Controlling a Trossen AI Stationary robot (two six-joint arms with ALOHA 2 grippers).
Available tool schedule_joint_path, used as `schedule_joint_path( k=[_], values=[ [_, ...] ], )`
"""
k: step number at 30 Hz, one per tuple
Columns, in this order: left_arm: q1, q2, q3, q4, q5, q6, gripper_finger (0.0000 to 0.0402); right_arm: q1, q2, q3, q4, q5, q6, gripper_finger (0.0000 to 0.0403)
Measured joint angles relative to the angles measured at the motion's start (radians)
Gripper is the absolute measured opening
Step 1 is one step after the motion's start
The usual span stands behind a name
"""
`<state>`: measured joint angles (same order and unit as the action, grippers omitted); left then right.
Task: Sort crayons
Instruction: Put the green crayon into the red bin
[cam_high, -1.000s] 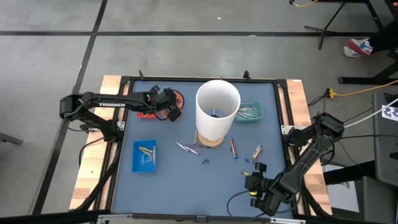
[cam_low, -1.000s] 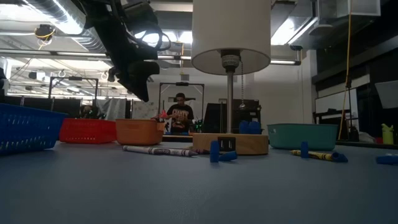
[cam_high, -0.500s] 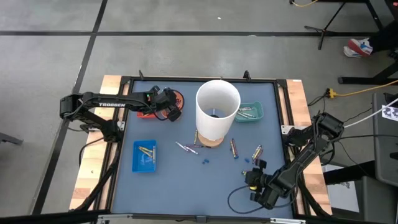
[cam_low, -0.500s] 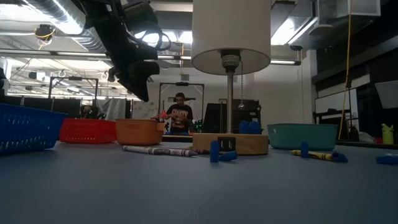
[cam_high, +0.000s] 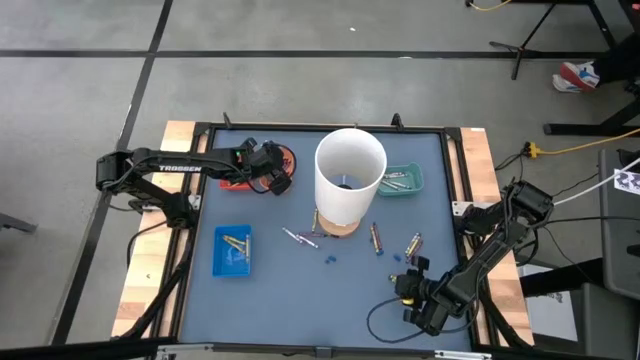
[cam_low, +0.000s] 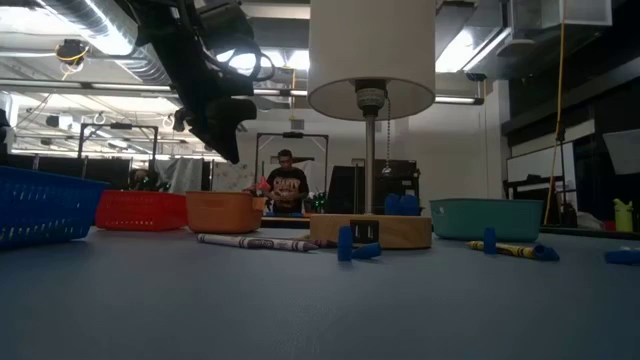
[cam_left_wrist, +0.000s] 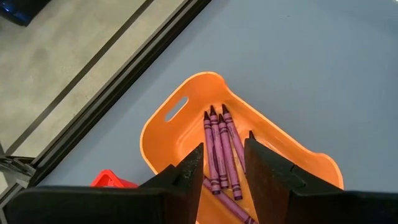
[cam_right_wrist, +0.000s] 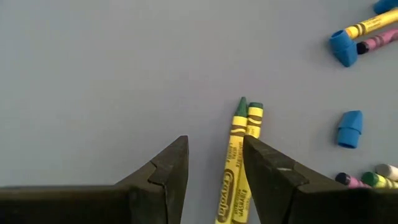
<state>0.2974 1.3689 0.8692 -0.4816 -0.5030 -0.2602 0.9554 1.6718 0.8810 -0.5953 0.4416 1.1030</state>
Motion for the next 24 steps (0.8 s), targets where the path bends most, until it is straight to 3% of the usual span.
schedule_joint_path(
  k=[24],
  values=[
    [0.0,0.0,0.0,0.0,0.001,0.0,0.01,0.0,-0.001,-0.057,0.044,-0.033,-0.001,0.015]
  ],
)
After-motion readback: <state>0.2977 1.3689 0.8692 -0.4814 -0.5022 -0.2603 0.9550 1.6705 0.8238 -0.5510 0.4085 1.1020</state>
